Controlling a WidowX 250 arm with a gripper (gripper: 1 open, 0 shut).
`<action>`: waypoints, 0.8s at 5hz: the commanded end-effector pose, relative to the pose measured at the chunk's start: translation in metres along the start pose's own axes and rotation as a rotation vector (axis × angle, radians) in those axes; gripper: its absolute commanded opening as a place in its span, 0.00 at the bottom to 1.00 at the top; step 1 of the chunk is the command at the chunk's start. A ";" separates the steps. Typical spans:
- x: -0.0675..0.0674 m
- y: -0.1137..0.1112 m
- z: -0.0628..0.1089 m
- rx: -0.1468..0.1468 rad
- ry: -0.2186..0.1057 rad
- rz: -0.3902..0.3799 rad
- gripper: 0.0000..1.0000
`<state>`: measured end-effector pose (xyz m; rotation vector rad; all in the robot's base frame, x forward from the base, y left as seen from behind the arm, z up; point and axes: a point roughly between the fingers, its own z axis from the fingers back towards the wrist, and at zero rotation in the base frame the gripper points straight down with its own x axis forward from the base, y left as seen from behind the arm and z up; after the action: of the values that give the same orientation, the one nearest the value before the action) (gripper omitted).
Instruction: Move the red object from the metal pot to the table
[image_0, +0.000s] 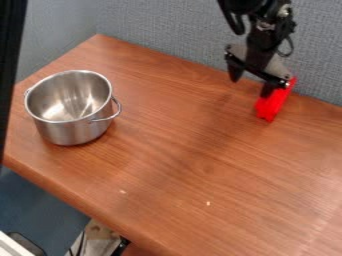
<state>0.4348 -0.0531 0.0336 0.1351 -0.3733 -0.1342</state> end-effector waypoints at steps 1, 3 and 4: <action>-0.021 -0.018 -0.028 0.000 0.072 0.051 1.00; -0.015 0.003 -0.007 0.055 0.014 0.266 0.00; -0.014 0.005 0.009 0.081 -0.012 0.295 0.00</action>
<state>0.4132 -0.0463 0.0132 0.1626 -0.3503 0.1685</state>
